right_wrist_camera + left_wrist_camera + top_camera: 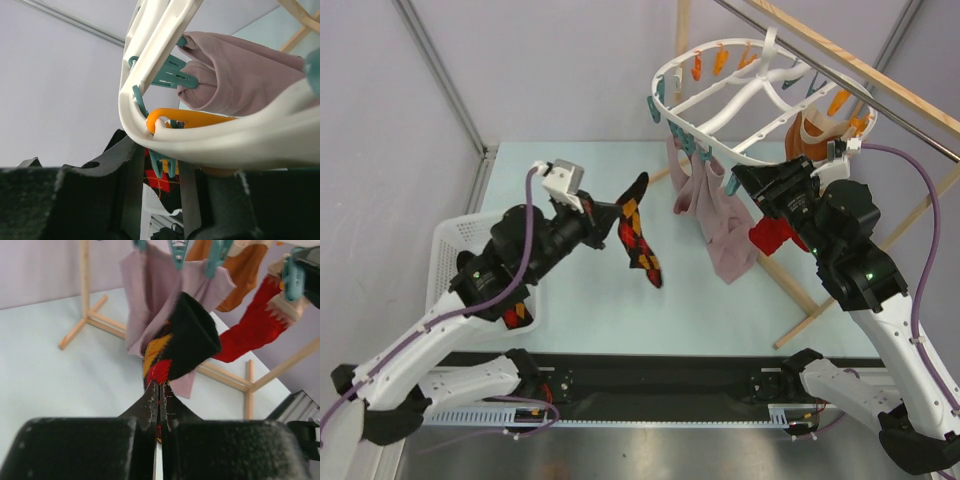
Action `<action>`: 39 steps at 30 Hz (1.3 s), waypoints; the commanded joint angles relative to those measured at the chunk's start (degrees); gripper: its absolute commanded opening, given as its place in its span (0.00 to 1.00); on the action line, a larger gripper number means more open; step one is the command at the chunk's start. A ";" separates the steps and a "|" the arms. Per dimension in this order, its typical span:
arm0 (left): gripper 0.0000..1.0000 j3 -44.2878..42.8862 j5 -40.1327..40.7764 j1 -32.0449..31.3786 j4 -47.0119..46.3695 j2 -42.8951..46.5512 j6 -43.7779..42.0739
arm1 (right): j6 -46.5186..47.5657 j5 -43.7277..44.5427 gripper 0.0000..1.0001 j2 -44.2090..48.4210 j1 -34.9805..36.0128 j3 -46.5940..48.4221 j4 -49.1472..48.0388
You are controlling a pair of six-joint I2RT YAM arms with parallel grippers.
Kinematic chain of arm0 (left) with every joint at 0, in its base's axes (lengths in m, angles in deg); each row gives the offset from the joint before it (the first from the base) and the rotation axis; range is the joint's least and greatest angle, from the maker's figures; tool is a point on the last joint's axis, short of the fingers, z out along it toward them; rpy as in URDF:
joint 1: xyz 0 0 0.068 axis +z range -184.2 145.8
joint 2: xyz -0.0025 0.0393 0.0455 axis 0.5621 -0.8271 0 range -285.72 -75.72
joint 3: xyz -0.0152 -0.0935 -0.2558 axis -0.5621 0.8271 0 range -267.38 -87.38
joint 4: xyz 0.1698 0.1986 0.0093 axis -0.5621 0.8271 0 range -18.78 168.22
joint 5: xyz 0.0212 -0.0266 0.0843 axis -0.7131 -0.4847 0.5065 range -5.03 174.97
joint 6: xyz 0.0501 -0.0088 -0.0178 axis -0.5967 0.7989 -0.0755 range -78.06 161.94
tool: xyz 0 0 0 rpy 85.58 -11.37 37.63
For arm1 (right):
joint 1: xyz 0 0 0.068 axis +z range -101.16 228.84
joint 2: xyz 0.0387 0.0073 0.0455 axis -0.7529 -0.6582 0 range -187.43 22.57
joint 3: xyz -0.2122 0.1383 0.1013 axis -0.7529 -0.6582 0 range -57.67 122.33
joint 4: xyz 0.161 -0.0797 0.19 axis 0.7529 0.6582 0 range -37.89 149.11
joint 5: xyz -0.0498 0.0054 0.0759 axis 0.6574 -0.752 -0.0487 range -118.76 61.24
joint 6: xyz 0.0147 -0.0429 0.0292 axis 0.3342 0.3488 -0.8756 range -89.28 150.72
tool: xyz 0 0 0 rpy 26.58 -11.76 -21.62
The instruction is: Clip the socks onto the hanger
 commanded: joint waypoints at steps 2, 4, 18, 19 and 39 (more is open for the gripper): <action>0.00 -7.15 20.64 -13.11 -1.32 -5.82 0.32 | -0.06 2.25 0.00 0.07 -0.37 1.48 0.17; 0.00 -9.62 28.96 -17.62 -0.09 -8.64 0.93 | -0.06 2.34 0.00 -0.11 -0.37 1.56 0.17; 0.00 -25.01 44.40 -28.89 9.23 -25.35 7.35 | 0.46 3.05 0.00 -0.73 -0.28 1.91 0.43; 0.00 -25.45 44.31 -28.98 9.14 -25.87 7.27 | 0.64 2.96 0.00 -0.81 -0.28 2.00 0.61; 0.00 -33.98 41.93 -29.59 12.22 -34.84 4.54 | 0.20 4.19 0.00 -0.99 0.42 2.53 1.40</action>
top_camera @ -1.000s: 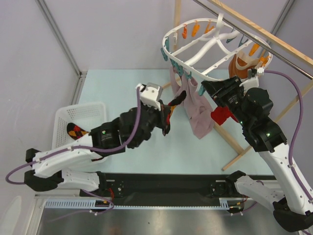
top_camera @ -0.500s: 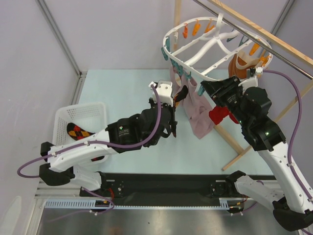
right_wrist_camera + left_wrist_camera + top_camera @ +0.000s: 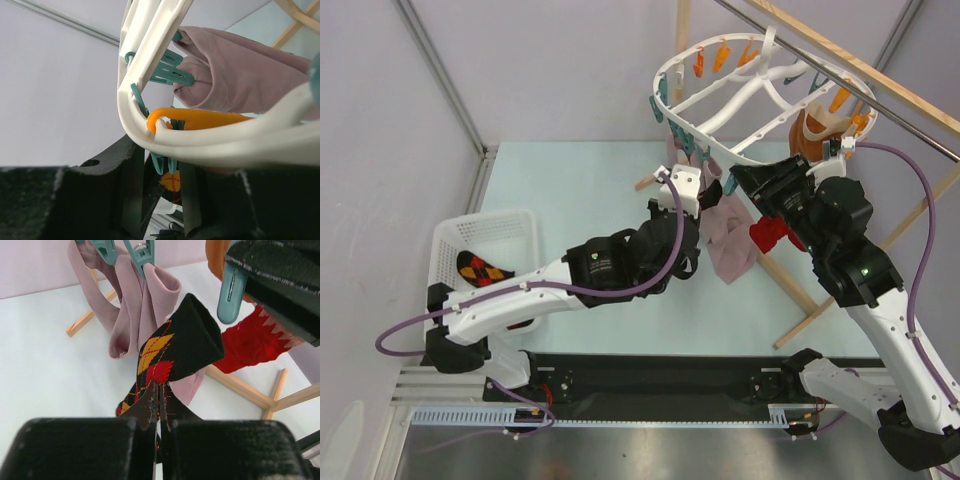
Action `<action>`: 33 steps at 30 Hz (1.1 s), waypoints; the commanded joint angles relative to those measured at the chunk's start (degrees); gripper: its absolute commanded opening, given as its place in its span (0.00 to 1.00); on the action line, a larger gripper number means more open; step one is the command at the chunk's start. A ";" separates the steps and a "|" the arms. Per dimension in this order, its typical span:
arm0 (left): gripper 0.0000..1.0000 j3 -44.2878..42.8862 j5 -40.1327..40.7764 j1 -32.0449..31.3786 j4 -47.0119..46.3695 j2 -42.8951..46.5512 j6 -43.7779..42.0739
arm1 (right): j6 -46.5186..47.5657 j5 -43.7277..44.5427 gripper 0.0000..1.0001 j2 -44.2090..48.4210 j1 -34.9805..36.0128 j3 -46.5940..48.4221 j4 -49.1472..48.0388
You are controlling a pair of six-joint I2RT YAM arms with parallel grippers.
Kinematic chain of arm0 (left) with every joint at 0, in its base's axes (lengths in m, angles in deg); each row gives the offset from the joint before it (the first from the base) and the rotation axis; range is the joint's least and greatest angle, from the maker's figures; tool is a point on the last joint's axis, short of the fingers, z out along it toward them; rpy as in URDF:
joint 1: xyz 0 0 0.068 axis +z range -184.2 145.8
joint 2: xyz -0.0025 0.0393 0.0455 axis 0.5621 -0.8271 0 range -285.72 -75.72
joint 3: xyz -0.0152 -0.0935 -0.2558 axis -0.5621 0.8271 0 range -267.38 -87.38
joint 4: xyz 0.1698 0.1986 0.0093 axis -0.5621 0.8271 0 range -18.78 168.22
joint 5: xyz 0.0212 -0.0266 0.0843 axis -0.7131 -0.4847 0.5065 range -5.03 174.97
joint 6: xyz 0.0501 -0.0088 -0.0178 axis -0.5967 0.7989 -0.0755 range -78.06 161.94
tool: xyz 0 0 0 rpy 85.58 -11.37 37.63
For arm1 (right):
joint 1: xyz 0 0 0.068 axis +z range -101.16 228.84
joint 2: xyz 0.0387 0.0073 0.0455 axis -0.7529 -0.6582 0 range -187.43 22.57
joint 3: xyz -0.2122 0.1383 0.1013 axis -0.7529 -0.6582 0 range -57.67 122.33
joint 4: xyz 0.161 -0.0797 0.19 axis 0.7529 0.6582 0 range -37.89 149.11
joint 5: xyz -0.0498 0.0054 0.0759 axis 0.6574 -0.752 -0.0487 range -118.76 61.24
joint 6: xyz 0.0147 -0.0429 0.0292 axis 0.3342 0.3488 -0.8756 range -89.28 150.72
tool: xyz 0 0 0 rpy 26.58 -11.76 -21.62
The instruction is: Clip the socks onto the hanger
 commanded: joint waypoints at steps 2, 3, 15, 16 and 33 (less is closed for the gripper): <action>0.00 -2.94 -0.36 -0.54 0.39 -0.75 -1.17 | 0.09 2.57 0.00 0.26 0.01 2.40 0.72; 0.00 -3.03 -0.45 -0.54 0.48 -0.84 -1.08 | 0.09 2.57 0.00 0.34 -0.08 2.40 0.72; 0.00 -3.91 0.61 -1.16 -0.39 -1.54 -2.04 | -0.17 2.40 0.00 0.17 0.09 2.31 0.99; 0.00 -4.26 0.61 -1.25 -0.31 -1.63 -2.22 | -0.17 2.40 0.00 0.08 0.18 2.40 1.07; 0.00 -6.11 2.36 -2.03 -1.71 -3.83 -3.80 | -0.70 3.01 0.00 -0.27 1.15 2.31 1.42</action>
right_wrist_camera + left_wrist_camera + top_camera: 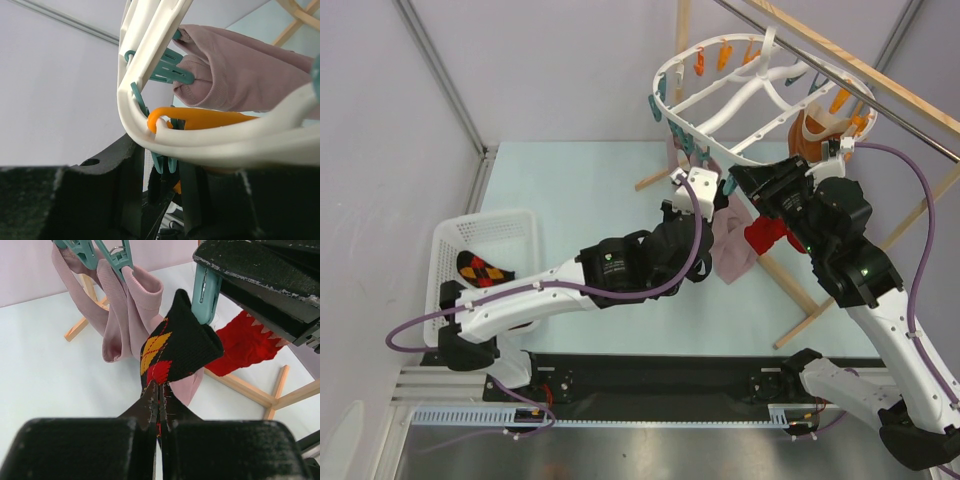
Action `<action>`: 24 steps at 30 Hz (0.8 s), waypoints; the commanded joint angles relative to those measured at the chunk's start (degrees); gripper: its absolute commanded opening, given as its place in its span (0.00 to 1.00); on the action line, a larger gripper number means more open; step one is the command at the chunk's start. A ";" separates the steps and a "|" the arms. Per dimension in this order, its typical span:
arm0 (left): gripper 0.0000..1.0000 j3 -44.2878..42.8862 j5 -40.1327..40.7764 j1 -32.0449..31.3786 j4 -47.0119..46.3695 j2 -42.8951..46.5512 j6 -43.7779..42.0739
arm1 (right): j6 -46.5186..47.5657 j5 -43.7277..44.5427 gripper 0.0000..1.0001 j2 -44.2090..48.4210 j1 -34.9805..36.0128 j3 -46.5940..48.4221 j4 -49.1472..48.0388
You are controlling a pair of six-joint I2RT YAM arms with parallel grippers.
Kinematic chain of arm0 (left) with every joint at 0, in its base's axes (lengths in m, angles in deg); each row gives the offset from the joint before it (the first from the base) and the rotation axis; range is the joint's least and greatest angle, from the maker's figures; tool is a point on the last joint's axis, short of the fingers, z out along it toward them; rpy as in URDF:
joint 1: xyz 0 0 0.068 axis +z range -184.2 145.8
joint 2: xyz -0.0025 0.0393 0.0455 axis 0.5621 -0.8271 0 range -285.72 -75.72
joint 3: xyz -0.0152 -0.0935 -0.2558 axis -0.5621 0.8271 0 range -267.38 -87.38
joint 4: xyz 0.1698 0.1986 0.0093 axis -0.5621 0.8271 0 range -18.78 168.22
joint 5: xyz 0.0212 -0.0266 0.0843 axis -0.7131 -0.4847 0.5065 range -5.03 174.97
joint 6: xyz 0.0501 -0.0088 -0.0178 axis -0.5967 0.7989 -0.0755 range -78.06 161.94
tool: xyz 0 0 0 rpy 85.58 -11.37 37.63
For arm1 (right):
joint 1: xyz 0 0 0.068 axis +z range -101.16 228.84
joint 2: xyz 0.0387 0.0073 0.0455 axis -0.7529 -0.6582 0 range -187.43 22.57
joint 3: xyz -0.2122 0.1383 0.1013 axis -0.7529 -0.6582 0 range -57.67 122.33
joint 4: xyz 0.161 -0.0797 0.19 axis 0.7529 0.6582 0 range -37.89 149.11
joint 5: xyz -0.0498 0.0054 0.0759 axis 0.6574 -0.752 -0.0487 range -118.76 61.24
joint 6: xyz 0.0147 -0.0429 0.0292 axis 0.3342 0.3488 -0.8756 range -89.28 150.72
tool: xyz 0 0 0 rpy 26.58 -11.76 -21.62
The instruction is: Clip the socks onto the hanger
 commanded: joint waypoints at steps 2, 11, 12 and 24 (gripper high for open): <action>0.00 -2.70 2.95 -0.99 -3.18 0.11 -1.90 | -0.57 2.07 0.00 -0.05 0.43 2.03 1.10; 0.00 -4.28 3.31 -0.99 -5.38 -0.33 -3.84 | -0.57 2.34 0.00 -0.05 0.87 1.94 0.92; 0.00 -4.19 3.40 -0.99 -5.82 -0.07 -4.10 | -0.57 2.42 0.00 0.03 0.78 1.85 0.92; 0.00 -2.53 5.16 -0.73 -7.40 1.95 -4.72 | -0.57 2.42 0.00 0.47 0.96 1.41 0.57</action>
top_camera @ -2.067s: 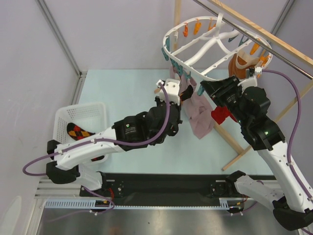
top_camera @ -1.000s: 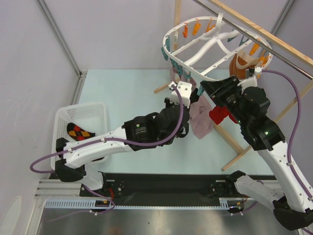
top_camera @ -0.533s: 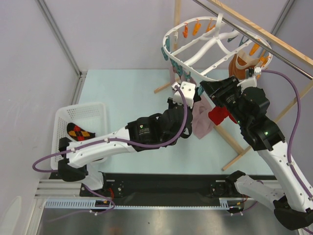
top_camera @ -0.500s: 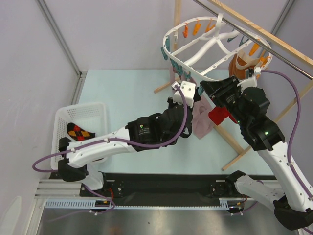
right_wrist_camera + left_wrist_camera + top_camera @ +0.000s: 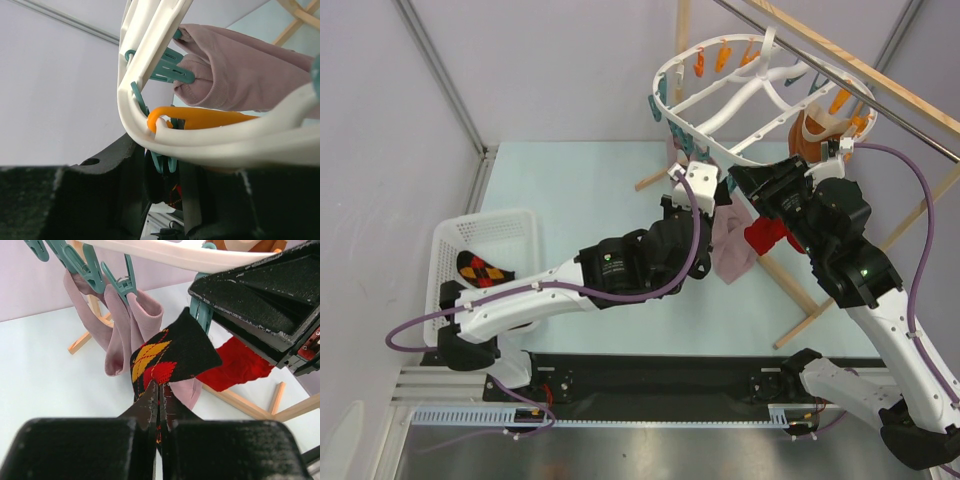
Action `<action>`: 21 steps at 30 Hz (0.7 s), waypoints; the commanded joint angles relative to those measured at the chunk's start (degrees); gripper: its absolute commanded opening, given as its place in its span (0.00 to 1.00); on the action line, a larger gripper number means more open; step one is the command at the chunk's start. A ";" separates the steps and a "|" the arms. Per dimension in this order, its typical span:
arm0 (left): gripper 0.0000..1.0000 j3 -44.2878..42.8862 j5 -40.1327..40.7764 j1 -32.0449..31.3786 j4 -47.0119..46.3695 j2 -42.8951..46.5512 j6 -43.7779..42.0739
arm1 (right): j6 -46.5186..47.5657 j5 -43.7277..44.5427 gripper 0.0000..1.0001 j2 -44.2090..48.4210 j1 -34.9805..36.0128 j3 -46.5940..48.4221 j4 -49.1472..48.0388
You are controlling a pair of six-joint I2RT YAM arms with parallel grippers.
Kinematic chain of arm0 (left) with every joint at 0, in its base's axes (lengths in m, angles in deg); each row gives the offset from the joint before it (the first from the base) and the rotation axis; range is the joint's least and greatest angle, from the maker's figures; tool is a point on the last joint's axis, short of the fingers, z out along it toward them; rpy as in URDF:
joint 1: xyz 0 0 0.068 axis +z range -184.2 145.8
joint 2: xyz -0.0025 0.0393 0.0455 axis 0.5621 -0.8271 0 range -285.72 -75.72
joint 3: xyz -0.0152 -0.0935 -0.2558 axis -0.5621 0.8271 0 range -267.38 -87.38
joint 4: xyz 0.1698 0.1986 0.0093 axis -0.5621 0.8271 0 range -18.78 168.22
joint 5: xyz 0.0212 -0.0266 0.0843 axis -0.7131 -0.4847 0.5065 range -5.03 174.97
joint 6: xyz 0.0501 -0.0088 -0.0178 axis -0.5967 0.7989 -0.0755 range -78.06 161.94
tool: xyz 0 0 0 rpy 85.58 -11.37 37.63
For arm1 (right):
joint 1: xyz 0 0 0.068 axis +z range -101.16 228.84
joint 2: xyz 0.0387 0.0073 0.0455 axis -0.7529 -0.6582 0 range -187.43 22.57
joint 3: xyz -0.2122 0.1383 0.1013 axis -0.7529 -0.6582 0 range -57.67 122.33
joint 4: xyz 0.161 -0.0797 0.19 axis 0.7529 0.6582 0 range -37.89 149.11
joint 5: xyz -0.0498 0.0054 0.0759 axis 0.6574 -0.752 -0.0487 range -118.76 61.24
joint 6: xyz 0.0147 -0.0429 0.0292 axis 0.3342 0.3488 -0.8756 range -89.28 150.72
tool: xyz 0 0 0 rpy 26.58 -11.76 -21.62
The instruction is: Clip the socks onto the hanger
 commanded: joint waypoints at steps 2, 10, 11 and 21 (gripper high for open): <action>0.00 -0.07 1.57 0.00 -3.98 3.62 -1.09 | -0.48 1.53 0.00 0.39 0.28 1.50 0.48; 0.00 -0.95 -1.15 0.00 -3.10 4.06 1.81 | -0.66 1.35 0.00 0.39 0.28 1.50 0.31; 0.00 -0.77 -1.50 0.08 -3.10 4.24 2.51 | -0.74 1.53 0.00 0.47 0.28 1.59 0.40; 0.00 1.24 -4.58 0.08 -3.53 4.06 5.86 | -1.27 1.62 0.00 0.56 0.46 1.32 -0.04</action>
